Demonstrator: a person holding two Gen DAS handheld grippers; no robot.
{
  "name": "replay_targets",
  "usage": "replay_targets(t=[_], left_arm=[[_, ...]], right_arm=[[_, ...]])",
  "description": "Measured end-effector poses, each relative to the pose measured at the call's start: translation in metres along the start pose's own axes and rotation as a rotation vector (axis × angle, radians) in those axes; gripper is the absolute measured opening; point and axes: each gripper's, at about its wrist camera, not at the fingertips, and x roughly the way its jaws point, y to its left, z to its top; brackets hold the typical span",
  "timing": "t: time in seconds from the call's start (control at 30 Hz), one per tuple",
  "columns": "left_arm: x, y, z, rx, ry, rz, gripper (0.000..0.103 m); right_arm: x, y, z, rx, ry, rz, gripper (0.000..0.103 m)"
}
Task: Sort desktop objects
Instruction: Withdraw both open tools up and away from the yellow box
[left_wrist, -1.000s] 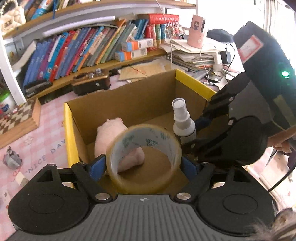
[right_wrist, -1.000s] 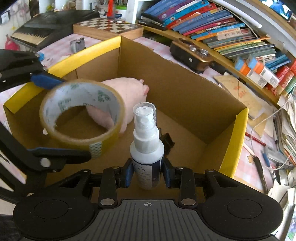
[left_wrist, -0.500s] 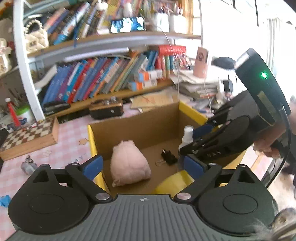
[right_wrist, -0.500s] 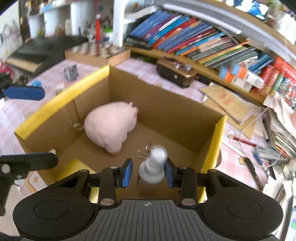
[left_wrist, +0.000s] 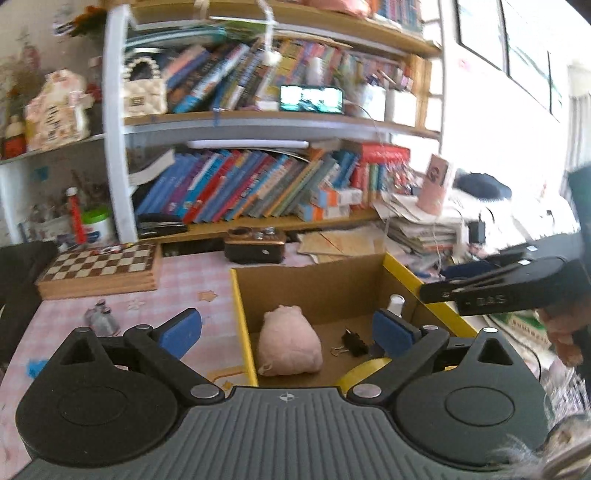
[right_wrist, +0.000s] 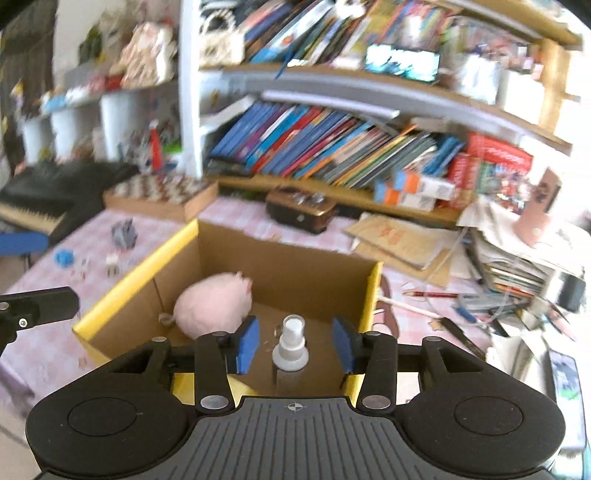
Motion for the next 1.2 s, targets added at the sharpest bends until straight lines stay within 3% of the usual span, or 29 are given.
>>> replay_targets(t=[0.5,1.2], left_arm=[[-0.047,0.040,-0.027,-0.093,-0.006,0.028,0.101],[-0.114,0.087,-0.083,-0.082,0.053,0.013,0.101]], right_arm=[[-0.049,0.026,-0.042,0.193,-0.028,-0.109,0.044],[-0.087,0.132,-0.097,0.279,0.012,-0.170,0.044]])
